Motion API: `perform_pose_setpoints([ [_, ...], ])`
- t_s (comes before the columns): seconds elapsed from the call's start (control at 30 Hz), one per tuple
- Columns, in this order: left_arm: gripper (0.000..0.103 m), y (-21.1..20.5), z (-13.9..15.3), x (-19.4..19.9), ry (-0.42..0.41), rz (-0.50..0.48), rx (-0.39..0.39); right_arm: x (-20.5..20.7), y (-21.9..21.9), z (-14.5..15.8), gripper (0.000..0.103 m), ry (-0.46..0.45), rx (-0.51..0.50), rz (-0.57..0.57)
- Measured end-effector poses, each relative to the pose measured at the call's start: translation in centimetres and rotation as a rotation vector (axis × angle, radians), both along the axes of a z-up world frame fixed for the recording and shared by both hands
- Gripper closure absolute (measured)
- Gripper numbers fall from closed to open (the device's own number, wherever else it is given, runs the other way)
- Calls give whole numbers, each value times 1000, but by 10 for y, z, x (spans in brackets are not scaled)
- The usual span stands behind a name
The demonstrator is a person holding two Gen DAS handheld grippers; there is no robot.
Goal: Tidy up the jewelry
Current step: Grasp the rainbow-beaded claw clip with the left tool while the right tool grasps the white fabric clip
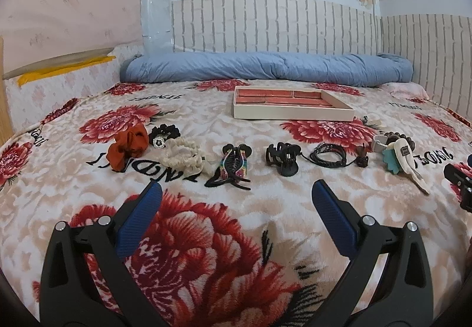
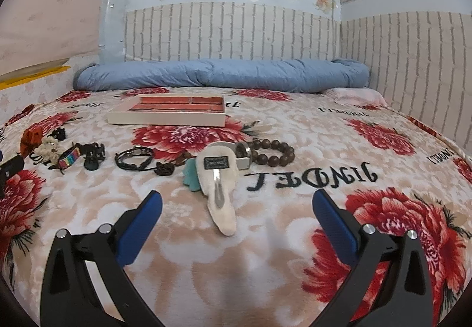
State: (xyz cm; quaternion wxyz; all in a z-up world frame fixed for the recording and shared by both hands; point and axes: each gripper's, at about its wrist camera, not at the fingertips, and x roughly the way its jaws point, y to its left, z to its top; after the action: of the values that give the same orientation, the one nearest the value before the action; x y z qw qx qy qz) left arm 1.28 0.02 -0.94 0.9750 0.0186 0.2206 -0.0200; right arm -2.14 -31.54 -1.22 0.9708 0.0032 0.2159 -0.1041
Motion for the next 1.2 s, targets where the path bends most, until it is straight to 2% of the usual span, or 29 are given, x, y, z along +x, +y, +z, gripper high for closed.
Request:
perform_pose_setpoints([
  [0.1,5,-1,-1,2,11,-2,6,2,0,0,4,12,-2,-3],
  [0.33,5,0,-1,17,84,-26,-12,25,-5,-6,4,133,37,30],
  [0.6,5,0,0,48,186,-44,-45,59,-2,4,4,158,28,52],
  [0.87,5,4,7,84,253,-55,-69,105,3,0,4,244,3,55],
  [1.1,5,-4,13,119,284,-72,-37,119,7,-3,4,269,-12,62],
  [1.2,11,-10,12,128,280,-78,2,121,7,-4,4,269,-12,61],
])
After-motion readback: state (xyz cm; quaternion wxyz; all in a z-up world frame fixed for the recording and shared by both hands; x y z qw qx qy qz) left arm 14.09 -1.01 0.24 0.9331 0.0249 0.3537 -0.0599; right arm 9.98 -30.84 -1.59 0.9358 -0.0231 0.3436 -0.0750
